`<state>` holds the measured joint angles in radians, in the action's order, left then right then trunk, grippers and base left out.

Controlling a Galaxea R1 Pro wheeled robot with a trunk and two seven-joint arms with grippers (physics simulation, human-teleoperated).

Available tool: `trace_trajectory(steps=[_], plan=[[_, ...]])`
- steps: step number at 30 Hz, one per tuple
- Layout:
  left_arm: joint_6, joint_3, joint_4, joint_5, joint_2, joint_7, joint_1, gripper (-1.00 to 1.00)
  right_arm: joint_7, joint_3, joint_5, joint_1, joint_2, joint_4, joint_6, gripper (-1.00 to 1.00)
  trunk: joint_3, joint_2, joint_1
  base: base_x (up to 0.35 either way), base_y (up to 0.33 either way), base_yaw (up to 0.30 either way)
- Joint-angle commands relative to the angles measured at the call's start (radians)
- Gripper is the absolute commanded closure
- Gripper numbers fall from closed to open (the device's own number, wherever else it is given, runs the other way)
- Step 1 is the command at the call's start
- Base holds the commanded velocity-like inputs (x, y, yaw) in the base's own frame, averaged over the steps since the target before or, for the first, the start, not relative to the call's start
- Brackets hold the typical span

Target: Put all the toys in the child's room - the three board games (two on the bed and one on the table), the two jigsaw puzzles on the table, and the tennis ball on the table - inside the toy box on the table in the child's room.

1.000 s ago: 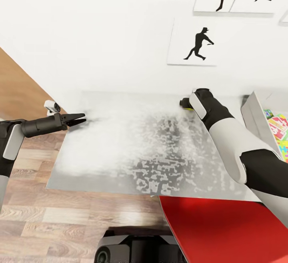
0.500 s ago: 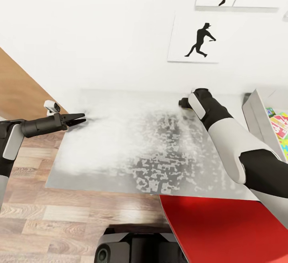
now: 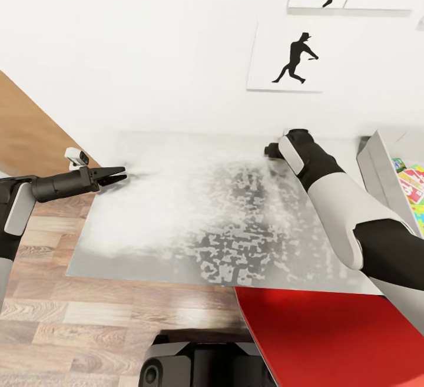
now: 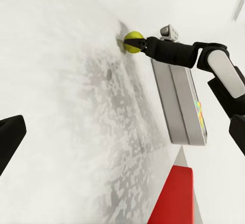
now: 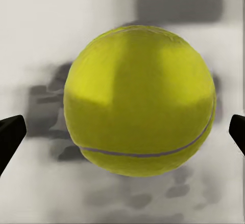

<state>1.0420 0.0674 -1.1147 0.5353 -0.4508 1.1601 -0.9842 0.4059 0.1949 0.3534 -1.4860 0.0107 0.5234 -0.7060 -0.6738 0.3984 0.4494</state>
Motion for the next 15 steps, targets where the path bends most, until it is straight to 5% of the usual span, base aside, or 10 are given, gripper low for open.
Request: trace_trajectory(steps=[1, 15], plan=[[0.005, 0.000, 0.000, 0.000, 0.000, 0.003, -0.001, -1.00, 0.009, 0.006, 0.010, -0.001, -0.001, 0.002, -0.003, -1.00, -0.001, 0.002, 0.001, 0.000, 0.000, 0.000], [0.005, 0.000, -0.001, 0.000, 0.001, 0.003, -0.001, -1.00, 0.012, 0.006, 0.006, -0.018, 0.000, 0.030, -0.026, -1.00, -0.002, 0.002, 0.001, 0.000, 0.000, 0.000]])
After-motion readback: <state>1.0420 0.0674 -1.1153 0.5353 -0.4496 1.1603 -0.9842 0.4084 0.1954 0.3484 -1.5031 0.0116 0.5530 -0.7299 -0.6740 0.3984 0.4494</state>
